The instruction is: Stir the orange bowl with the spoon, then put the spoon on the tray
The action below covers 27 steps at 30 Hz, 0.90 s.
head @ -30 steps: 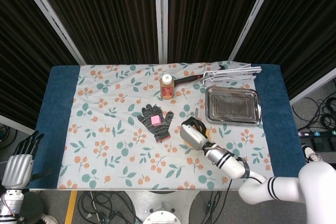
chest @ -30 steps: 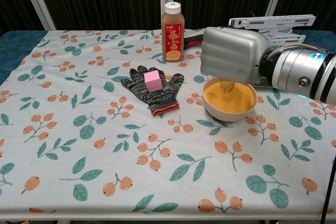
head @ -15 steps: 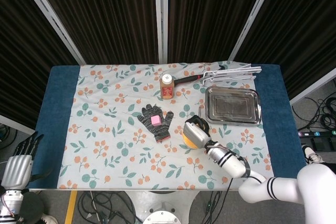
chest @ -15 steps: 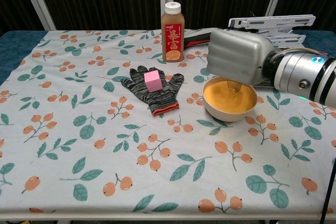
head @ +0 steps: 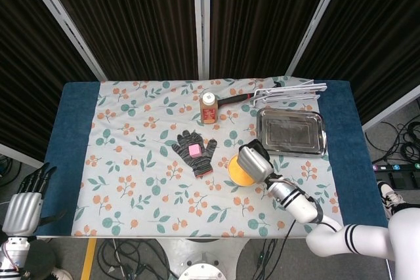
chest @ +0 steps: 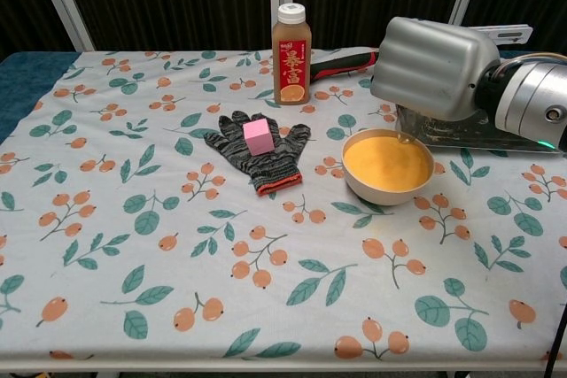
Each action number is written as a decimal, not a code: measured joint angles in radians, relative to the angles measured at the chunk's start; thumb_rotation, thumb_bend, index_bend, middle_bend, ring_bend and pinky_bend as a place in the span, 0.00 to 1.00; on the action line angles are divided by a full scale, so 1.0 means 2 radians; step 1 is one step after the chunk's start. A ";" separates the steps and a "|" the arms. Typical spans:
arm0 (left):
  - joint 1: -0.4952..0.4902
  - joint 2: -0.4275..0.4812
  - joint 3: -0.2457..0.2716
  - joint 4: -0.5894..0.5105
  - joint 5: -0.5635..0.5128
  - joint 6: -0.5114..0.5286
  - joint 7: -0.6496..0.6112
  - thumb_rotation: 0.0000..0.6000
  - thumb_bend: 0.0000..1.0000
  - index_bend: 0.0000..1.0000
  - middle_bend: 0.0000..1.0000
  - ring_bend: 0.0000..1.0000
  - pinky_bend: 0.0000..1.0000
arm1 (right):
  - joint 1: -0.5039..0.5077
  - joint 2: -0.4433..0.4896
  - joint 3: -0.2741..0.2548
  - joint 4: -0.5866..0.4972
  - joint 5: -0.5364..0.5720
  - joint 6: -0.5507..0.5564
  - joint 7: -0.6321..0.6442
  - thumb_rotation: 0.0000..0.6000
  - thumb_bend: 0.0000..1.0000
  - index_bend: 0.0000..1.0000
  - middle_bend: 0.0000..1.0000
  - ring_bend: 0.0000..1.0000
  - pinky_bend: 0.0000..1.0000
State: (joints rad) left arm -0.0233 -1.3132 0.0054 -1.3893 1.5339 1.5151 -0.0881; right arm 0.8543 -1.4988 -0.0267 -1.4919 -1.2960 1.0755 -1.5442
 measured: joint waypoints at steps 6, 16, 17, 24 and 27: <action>0.000 0.002 0.001 -0.005 0.001 0.000 0.005 1.00 0.04 0.10 0.10 0.10 0.13 | -0.013 -0.006 0.017 -0.001 0.034 -0.001 0.056 1.00 0.44 0.75 0.98 0.95 1.00; -0.006 0.007 0.001 -0.018 0.005 -0.005 0.019 1.00 0.04 0.10 0.10 0.10 0.13 | -0.031 -0.001 0.062 -0.004 0.133 -0.010 0.164 1.00 0.44 0.74 0.98 0.95 1.00; -0.006 0.008 0.001 -0.019 0.005 -0.006 0.021 1.00 0.04 0.10 0.10 0.10 0.13 | -0.033 0.001 0.067 -0.003 0.146 -0.012 0.174 1.00 0.44 0.74 0.98 0.95 1.00; -0.011 0.011 0.000 -0.030 0.003 -0.012 0.032 1.00 0.04 0.10 0.10 0.10 0.13 | -0.035 0.003 0.097 0.041 0.228 -0.040 0.240 1.00 0.43 0.73 0.98 0.95 1.00; -0.011 0.012 0.001 -0.033 0.002 -0.014 0.036 1.00 0.04 0.10 0.10 0.10 0.13 | -0.033 -0.004 0.102 0.071 0.249 -0.052 0.262 1.00 0.43 0.72 0.98 0.95 1.00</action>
State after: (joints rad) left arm -0.0456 -1.2898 0.0067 -1.4561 1.5380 1.4873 -0.0169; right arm 0.7879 -1.5061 0.1771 -1.3503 -0.7983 0.9713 -1.0207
